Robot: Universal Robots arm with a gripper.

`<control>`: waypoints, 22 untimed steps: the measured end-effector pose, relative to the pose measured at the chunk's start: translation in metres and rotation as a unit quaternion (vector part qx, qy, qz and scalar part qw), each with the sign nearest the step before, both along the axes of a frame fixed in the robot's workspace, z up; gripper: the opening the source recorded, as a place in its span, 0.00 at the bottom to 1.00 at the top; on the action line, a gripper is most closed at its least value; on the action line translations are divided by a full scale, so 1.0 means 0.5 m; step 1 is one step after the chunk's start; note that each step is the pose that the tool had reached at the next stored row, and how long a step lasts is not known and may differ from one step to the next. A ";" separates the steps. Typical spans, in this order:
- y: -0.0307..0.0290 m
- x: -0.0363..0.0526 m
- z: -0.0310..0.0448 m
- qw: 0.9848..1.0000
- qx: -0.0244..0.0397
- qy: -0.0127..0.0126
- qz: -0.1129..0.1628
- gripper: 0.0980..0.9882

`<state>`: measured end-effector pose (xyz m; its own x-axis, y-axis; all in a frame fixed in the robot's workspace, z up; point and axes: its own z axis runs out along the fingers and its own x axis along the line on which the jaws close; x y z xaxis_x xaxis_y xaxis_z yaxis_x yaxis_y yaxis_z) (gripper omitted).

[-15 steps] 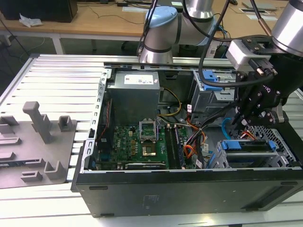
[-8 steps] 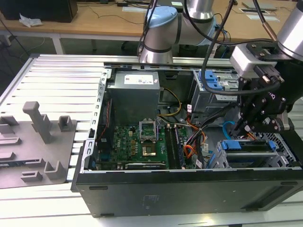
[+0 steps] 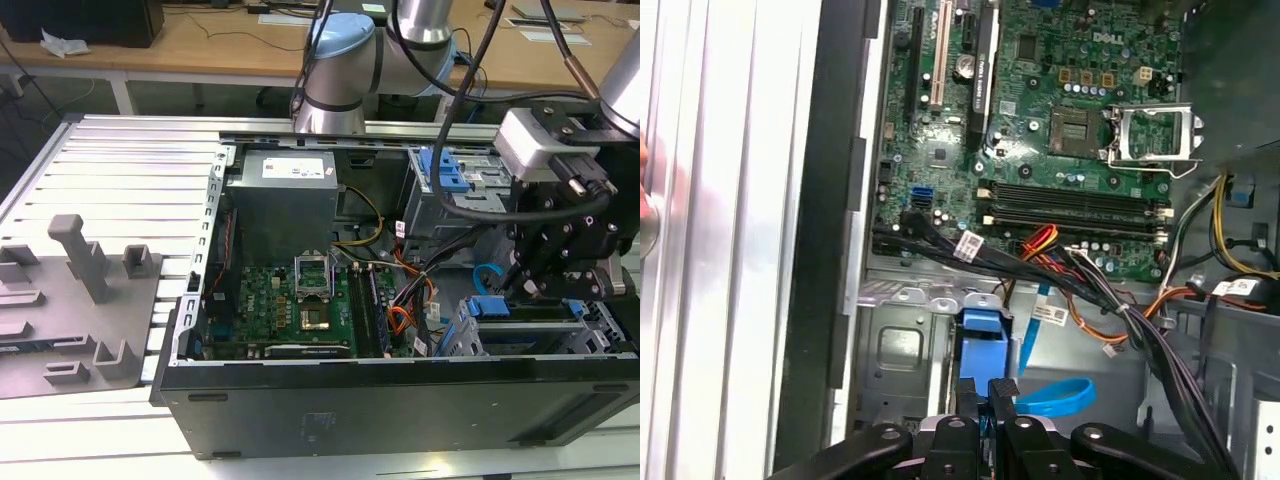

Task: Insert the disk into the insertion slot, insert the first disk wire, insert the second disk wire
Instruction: 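Insert the second disk wire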

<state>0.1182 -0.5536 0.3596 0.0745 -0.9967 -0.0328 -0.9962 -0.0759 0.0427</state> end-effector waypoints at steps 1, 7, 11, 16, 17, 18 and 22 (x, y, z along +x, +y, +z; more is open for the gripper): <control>-0.005 0.000 0.000 1.000 0.000 0.000 0.000 0.07; -0.016 0.000 -0.003 1.000 0.000 0.000 0.000 0.07; -0.016 0.001 -0.005 1.000 0.000 0.000 -0.019 0.07; -0.016 0.005 -0.006 1.000 0.007 0.000 -0.027 0.07; -0.016 0.006 -0.006 1.000 0.009 0.000 -0.028 0.07; -0.016 0.007 -0.007 1.000 0.011 0.000 -0.028 0.07; -0.016 0.007 -0.007 1.000 0.012 0.000 -0.029 0.07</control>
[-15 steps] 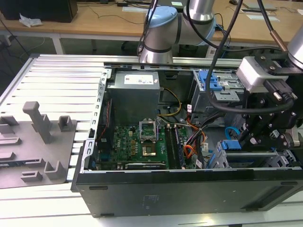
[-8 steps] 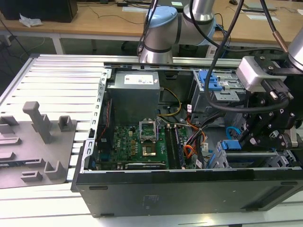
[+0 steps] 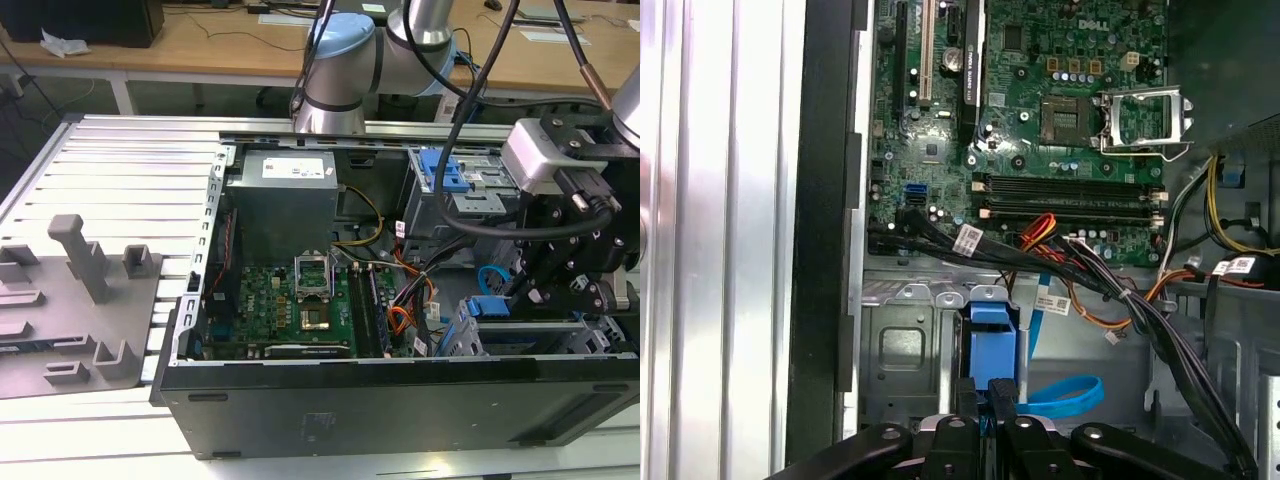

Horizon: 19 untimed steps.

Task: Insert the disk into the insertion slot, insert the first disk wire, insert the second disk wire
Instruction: 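Insert the second disk wire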

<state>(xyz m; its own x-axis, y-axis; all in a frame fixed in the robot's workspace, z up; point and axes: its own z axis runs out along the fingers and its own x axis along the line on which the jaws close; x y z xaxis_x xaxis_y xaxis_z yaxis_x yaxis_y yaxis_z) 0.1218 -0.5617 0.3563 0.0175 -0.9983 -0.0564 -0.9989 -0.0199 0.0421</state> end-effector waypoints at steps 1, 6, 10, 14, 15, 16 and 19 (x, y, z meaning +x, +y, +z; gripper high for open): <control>0.000 0.000 0.000 1.000 0.000 0.000 0.000 0.07; 0.000 0.000 0.000 1.000 0.000 0.000 0.000 0.07; 0.001 0.001 -0.003 1.000 0.000 0.000 0.000 0.07; 0.001 0.002 -0.010 1.000 0.001 0.000 0.000 0.07; 0.000 0.003 -0.011 1.000 0.001 0.000 0.000 0.07; 0.000 0.004 -0.012 1.000 0.001 0.000 0.000 0.07; 0.005 0.012 -0.014 1.000 0.002 0.000 0.000 0.07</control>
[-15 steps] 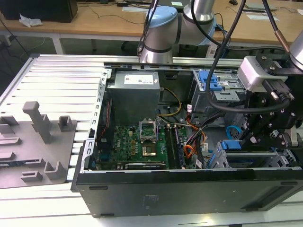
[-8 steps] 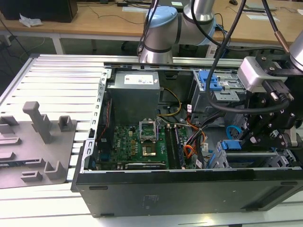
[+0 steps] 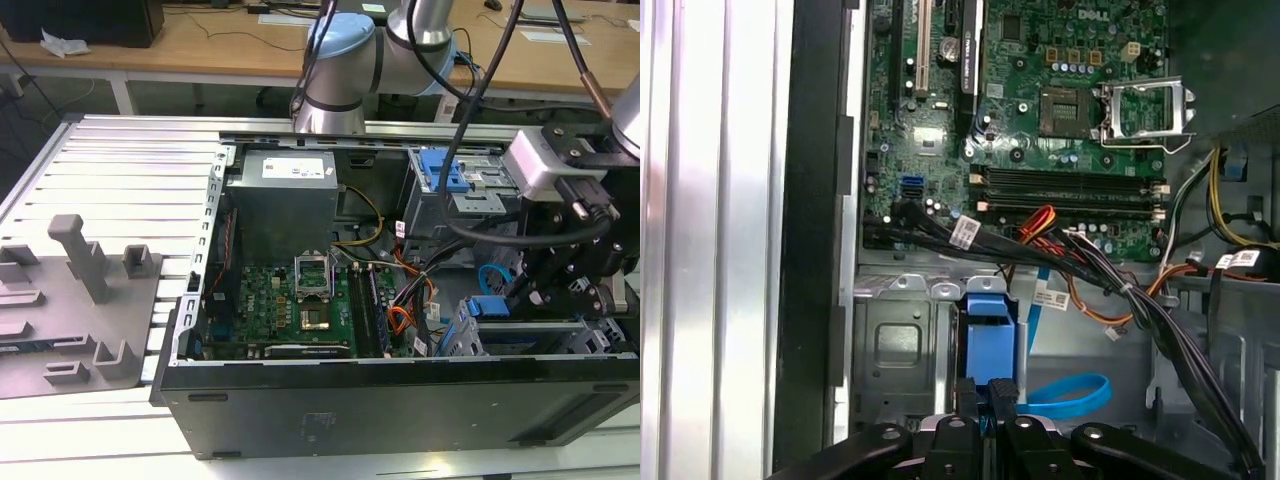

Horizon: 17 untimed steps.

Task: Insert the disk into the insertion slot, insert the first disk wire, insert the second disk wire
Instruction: 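Insert the second disk wire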

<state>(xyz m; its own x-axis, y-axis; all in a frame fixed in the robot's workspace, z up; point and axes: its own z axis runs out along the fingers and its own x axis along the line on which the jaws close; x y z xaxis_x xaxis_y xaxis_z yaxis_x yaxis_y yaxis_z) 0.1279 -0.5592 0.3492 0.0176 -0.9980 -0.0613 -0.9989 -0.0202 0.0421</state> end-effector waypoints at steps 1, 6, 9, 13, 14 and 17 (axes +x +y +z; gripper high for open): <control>0.003 0.005 -0.001 1.000 0.001 0.000 0.000 0.07; 0.012 0.022 -0.005 1.000 0.006 0.001 0.000 0.07; 0.014 0.029 -0.011 1.000 0.009 0.001 0.000 0.07; 0.013 0.033 -0.016 1.000 0.011 0.001 0.000 0.07; 0.011 0.033 -0.018 1.000 0.012 0.001 0.000 0.07; 0.007 0.034 -0.024 1.000 0.014 0.001 0.000 0.07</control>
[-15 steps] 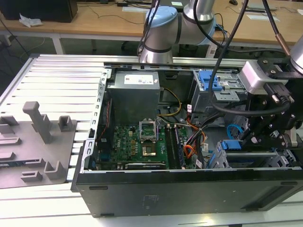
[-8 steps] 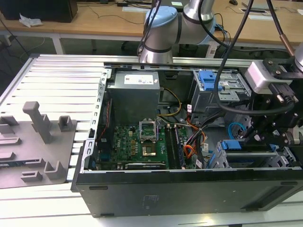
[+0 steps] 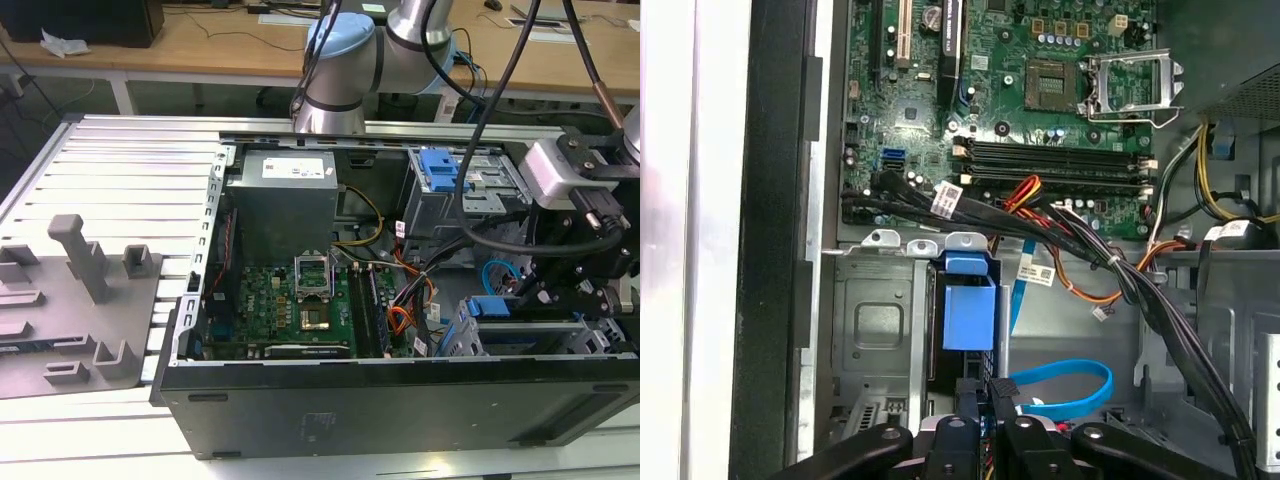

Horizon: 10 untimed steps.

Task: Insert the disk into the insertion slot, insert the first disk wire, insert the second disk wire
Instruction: 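Insert the second disk wire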

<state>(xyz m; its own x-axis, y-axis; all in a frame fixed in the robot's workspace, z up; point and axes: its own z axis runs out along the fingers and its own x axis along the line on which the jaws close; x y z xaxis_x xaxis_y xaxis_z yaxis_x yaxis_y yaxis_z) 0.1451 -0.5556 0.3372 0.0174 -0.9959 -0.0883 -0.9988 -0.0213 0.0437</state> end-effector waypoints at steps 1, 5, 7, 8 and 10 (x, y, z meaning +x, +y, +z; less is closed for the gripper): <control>0.000 0.001 -0.001 1.000 0.000 0.000 0.000 0.07; 0.000 0.002 -0.003 1.000 0.001 0.000 0.000 0.07; 0.000 0.002 -0.003 1.000 0.001 0.000 0.000 0.16; 0.000 0.002 -0.003 1.000 0.000 0.000 0.000 0.16; 0.000 0.002 0.010 1.000 0.000 0.000 0.000 0.16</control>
